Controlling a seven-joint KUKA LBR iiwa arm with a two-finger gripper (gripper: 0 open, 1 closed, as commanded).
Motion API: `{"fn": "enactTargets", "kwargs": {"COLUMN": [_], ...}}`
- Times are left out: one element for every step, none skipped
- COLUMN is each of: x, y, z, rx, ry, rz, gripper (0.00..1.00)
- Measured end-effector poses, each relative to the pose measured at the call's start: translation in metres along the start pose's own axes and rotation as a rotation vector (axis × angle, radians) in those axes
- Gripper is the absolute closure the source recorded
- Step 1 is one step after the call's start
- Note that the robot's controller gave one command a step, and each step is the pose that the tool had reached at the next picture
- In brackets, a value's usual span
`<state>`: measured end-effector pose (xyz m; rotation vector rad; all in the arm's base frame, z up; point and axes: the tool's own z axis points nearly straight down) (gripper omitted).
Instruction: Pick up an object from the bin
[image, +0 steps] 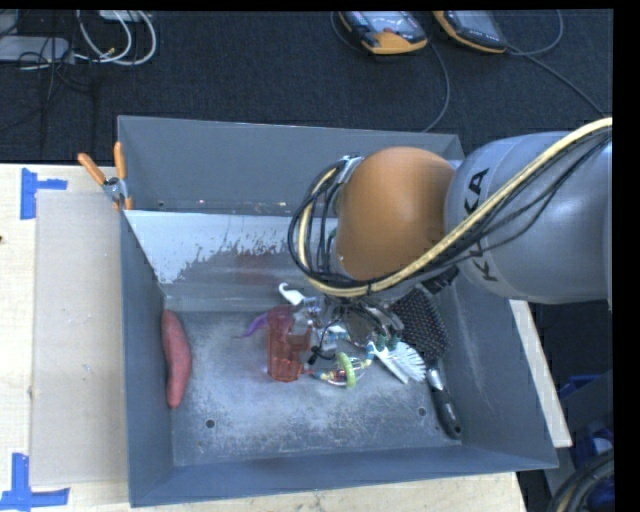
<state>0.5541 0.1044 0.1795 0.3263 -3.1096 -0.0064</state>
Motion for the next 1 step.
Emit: {"fn": "enactTargets", "kwargs": {"x": [-0.0168], "y": [0.0076], "z": [-0.0408], "rx": [0.000], "ry": [-0.008], "rz": [0.000], "gripper": [1.00]}}
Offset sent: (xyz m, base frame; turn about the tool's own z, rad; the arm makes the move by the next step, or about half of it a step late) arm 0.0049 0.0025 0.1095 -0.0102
